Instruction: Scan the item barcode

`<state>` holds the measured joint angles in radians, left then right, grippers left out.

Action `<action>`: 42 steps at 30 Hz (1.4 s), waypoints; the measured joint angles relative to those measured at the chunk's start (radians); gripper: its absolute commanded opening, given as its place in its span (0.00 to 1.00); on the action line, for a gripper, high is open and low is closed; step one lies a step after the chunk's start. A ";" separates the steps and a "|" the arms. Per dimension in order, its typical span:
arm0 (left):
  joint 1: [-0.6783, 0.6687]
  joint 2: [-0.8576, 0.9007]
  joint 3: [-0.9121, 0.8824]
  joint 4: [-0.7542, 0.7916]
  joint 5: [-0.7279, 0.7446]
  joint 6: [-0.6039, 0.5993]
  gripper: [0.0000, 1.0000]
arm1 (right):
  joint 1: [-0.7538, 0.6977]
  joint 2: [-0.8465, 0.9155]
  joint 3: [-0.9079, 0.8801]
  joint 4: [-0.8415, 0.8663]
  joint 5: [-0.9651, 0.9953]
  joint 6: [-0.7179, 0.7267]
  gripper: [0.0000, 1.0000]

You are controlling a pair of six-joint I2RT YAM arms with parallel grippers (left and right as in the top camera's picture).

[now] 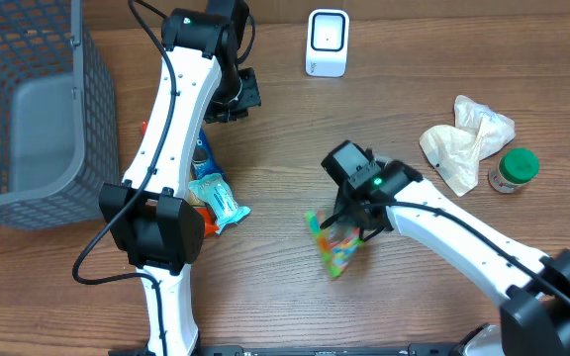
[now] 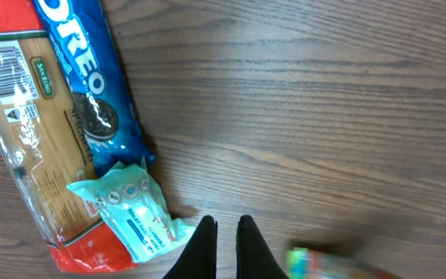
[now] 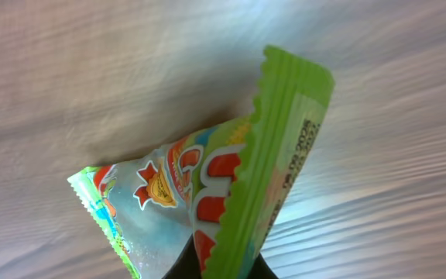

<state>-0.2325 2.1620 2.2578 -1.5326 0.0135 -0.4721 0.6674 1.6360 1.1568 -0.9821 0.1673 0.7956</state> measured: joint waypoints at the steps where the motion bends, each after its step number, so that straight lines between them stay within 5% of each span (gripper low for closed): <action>1: 0.000 0.000 0.000 0.004 0.000 -0.001 0.04 | 0.007 -0.005 0.025 -0.019 0.072 -0.027 0.04; 9: 0.000 0.000 0.000 0.022 -0.012 -0.005 0.04 | 0.155 -0.001 0.072 -0.034 0.652 -0.166 0.04; 19: 0.023 0.000 0.000 0.050 -0.073 -0.029 0.04 | 0.210 0.248 0.071 0.287 1.128 -0.329 0.04; 28: 0.084 0.000 0.000 0.056 -0.079 -0.077 0.05 | 0.246 0.370 0.070 0.409 1.234 -0.483 0.04; 42: 0.102 0.000 0.000 0.056 -0.079 -0.080 0.04 | 0.440 0.370 0.070 0.396 1.030 -0.512 0.13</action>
<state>-0.1303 2.1620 2.2574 -1.4769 -0.0650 -0.5522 1.1072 2.0056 1.2266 -0.5858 1.1976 0.2836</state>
